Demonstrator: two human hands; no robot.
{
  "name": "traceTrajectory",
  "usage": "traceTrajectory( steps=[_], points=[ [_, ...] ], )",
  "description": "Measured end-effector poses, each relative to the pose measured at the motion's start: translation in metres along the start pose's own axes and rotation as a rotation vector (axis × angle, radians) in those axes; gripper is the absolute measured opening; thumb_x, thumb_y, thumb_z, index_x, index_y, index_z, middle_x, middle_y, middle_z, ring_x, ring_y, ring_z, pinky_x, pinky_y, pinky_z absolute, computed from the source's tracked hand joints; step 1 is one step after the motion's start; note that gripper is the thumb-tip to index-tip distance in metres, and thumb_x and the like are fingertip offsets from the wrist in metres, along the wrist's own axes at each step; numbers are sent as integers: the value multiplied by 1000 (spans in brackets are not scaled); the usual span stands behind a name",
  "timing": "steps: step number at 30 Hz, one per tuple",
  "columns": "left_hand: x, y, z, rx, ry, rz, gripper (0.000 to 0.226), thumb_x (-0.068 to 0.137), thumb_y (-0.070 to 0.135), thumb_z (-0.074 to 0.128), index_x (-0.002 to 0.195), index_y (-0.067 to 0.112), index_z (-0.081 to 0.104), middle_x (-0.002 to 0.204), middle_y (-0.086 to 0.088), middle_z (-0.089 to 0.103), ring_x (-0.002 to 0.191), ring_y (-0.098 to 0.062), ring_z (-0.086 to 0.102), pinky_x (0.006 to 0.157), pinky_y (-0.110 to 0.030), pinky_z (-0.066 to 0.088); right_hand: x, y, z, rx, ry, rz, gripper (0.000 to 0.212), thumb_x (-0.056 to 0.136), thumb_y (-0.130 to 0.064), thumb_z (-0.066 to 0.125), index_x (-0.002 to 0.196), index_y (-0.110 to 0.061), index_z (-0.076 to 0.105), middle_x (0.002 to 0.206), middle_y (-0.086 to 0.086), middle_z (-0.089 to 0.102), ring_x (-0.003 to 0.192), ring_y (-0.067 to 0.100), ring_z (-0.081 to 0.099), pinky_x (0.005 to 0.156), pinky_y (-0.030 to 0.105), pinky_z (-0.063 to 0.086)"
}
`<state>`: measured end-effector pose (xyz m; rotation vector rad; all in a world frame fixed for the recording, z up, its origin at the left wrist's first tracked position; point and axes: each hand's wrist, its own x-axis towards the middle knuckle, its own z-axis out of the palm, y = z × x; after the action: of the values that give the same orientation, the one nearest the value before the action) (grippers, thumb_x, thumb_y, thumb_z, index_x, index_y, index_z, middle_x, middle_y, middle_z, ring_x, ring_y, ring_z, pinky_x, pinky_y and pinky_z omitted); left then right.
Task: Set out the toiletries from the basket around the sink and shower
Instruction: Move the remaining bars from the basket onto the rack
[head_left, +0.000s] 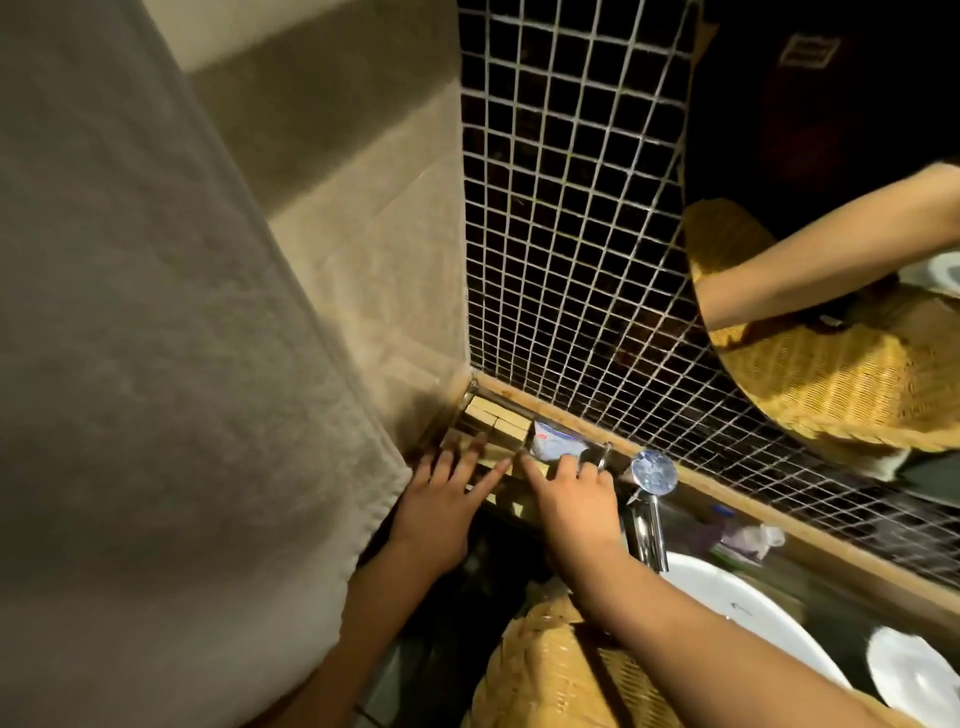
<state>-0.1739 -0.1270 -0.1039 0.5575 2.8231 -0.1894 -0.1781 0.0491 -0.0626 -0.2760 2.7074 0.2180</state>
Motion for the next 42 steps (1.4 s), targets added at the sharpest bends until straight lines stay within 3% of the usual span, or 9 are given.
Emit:
traceTrajectory(
  steps=[7, 12, 17, 24, 31, 33, 36, 42],
  points=[
    [-10, 2, 10, -31, 19, -10, 108, 88, 39, 60, 149, 37, -29, 162, -10, -23, 150, -39, -4, 120, -50, 0, -1, -13, 3, -54, 26, -6, 84, 94, -31, 61, 157, -25, 4, 128, 20, 43, 108, 39, 53, 86, 47, 43],
    [-9, 1, 17, -38, 18, -27, 112, 87, 35, 63, 148, 35, -32, 160, -12, -30, 149, -41, -6, 121, -51, 3, 3, -21, 2, -183, 0, -15, 75, 100, -40, 44, 158, -15, 2, 123, 22, 44, 107, 38, 53, 87, 45, 43],
    [-10, -1, 22, -36, -1, -51, 104, 89, 32, 59, 151, 33, -25, 155, -10, -37, 150, -38, -9, 117, -46, -7, 12, -19, 3, -182, -14, -3, 76, 99, -36, 46, 157, -10, 5, 124, 21, 45, 108, 38, 54, 89, 44, 43],
    [-2, 0, 18, -14, -60, -47, 104, 88, 36, 64, 155, 30, -15, 162, -10, -24, 151, -33, 1, 120, -48, 4, 12, -10, 8, -148, -21, -6, 75, 101, -24, 46, 158, -9, 0, 128, 22, 47, 115, 37, 50, 95, 43, 41],
    [0, 0, 18, -4, -66, -75, 96, 88, 36, 60, 157, 31, -8, 166, -10, -5, 150, -31, 10, 120, -44, 3, 15, -4, 10, -88, -76, -44, 78, 99, -24, 50, 159, -13, 2, 135, 22, 46, 120, 36, 50, 97, 40, 42],
    [3, 1, 19, -16, -72, -90, 93, 88, 35, 60, 157, 32, -2, 166, -10, 1, 149, -31, 14, 120, -44, 5, 15, -6, 12, -18, -152, -59, 71, 101, -23, 46, 160, -12, 7, 153, 27, 30, 134, 38, 42, 107, 43, 37],
    [7, 2, 22, -9, -81, -77, 95, 86, 34, 61, 157, 34, -2, 166, -10, 1, 149, -32, 13, 119, -46, 8, 12, -11, 16, 87, -254, -117, 74, 101, -28, 45, 159, -9, 4, 165, 22, -2, 152, 34, 10, 122, 46, 12],
    [13, 5, 24, 9, -107, -85, 95, 88, 36, 59, 157, 33, -8, 166, -7, -9, 152, -30, -1, 119, -47, 6, 15, -12, 32, 232, -368, -61, 81, 100, -30, 42, 156, -2, -9, 165, 18, -12, 153, 31, -5, 124, 44, -1]
  ],
)
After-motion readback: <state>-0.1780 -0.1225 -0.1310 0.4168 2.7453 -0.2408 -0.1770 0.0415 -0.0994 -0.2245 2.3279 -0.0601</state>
